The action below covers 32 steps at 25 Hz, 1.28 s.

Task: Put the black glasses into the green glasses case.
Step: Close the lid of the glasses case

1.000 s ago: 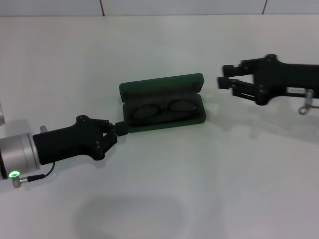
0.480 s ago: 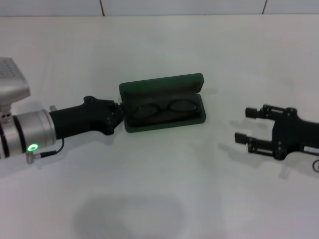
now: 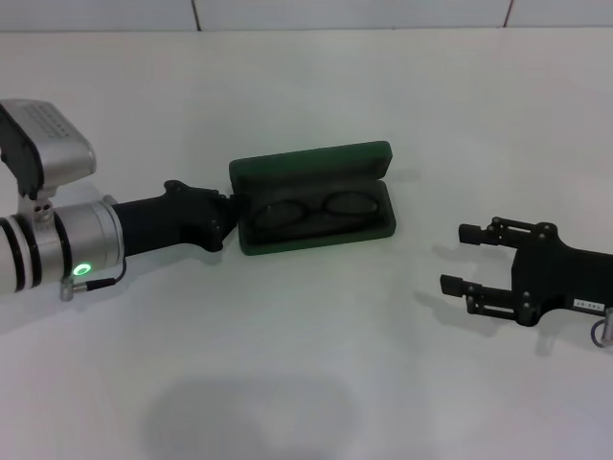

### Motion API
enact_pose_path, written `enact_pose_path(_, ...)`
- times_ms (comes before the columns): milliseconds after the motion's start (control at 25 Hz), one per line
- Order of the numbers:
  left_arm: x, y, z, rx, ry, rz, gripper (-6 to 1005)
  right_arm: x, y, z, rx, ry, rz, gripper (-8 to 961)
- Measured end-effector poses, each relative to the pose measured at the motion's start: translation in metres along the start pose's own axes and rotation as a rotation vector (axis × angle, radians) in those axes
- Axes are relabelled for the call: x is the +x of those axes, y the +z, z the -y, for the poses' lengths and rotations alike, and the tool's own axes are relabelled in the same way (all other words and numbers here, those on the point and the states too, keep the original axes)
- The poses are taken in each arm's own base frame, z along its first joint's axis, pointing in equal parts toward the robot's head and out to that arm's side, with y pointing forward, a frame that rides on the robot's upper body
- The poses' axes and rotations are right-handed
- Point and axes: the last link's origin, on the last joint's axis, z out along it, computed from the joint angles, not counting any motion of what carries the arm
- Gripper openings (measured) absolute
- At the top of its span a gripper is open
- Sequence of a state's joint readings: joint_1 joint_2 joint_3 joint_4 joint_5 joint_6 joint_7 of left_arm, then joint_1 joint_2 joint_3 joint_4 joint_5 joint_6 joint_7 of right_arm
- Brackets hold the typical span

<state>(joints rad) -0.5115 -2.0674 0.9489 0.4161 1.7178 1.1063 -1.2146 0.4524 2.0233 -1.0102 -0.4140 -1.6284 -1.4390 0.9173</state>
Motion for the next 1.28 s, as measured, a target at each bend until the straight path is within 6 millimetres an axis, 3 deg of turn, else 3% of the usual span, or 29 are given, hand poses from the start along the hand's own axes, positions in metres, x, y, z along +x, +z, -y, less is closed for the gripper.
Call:
enact_pose_path(800,0.019,0.012,0.022,0.153,0.006,-0.035,44,-0.002,0.003,-0.002,-0.017,-0.002,0.004,684)
enact_pose_path(1040,0.011,-0.008,0.020,0.078,-0.125,-0.036,45,-0.001,0.002,-0.001,-0.010,0.001,0.007,684)
enact_pose_path(1280,0.035,-0.031,0.016,0.015,-0.294,-0.095,46,0.000,0.000,0.000,0.005,0.003,0.005,684)
